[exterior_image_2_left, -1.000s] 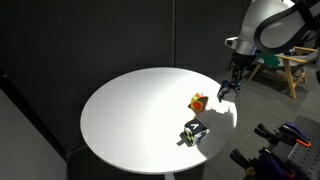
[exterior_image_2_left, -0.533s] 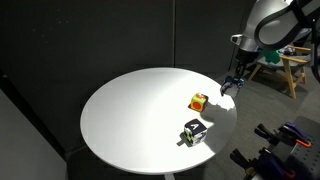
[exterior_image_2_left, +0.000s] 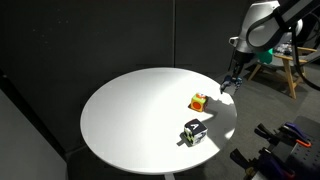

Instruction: Pick up the block with a number image and move it to the right of the table and then pick it up again and move it back to its original position

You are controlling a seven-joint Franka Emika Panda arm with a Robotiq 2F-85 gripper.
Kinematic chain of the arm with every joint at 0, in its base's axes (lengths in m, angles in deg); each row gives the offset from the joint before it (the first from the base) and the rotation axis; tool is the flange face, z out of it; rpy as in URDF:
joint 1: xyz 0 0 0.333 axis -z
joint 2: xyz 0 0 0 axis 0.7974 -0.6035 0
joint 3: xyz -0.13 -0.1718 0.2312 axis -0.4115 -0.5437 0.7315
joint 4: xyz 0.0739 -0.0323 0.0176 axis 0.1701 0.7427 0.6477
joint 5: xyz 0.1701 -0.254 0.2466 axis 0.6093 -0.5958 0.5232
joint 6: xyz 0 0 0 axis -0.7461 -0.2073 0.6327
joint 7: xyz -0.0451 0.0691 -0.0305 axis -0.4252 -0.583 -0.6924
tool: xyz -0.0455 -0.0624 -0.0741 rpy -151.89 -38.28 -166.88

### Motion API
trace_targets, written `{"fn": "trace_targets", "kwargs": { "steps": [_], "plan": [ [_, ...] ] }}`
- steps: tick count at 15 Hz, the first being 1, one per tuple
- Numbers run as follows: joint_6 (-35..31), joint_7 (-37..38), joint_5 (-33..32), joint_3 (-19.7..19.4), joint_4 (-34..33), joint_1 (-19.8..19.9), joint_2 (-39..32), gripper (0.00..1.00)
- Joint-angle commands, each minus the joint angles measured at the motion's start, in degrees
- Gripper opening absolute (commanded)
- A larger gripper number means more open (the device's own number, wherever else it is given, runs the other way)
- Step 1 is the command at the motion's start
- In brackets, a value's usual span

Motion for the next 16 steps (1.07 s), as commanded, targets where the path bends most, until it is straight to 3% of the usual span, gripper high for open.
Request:
{"fn": "trace_targets", "kwargs": {
  "steps": [1,16],
  "plan": [
    [0.08,0.67,0.41,0.49,-4.31,1.36,-4.77,0.04],
    [-2.32,2.69,-2.68,0.99,-8.36,2.16,-14.0,0.05]
  ]
}}
